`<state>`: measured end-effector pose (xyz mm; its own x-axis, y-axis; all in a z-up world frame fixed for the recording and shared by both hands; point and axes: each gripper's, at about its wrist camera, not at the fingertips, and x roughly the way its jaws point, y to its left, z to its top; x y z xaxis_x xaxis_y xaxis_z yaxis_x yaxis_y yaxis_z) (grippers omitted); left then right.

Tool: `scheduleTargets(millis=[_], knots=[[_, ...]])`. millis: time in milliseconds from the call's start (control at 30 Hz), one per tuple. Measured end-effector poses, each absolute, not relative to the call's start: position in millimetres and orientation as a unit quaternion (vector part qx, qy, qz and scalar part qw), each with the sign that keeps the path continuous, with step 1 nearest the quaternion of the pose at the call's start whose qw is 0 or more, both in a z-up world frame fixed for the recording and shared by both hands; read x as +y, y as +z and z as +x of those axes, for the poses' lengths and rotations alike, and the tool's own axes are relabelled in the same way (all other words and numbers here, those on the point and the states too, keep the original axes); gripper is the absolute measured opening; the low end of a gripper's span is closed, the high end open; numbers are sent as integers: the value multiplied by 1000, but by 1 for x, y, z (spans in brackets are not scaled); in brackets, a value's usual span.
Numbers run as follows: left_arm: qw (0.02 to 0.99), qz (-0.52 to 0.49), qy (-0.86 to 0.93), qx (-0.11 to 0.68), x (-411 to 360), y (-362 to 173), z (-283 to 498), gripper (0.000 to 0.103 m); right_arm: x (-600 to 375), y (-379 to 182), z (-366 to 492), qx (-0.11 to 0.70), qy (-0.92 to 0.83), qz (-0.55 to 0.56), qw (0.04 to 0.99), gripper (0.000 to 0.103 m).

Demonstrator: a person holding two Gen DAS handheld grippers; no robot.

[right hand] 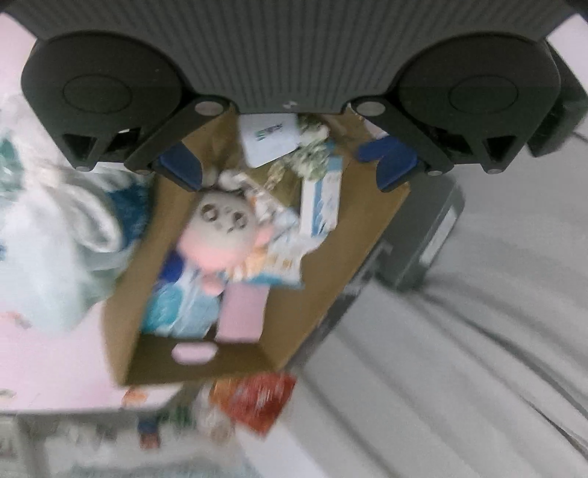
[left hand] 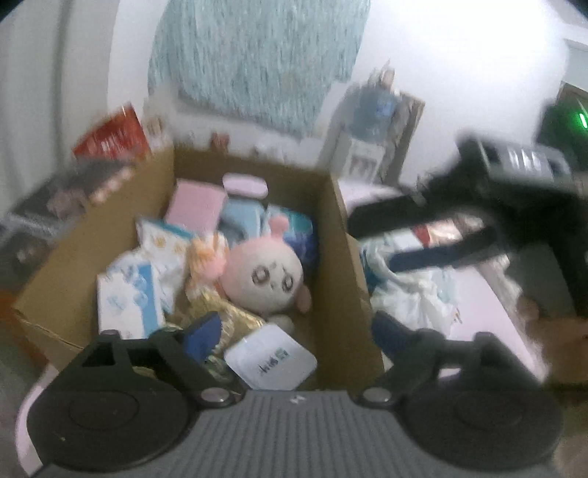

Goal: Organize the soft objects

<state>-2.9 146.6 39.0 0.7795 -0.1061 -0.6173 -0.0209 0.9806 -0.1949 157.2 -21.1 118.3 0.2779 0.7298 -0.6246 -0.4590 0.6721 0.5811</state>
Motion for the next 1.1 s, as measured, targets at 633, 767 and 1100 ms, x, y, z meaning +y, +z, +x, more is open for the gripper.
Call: scheduleTargets(millis=[633,767,1100], knots=[[973,-5,22,228,96,55,-66,103,-86,108,9,261,114,-8,959,102],[975,26,45,215,84,53,-70,103,-89,117,-5,224,80,-18,971,102],[970,8,83,230,95,49,-71,103,-101,122,-19,215,48,18,975,102]])
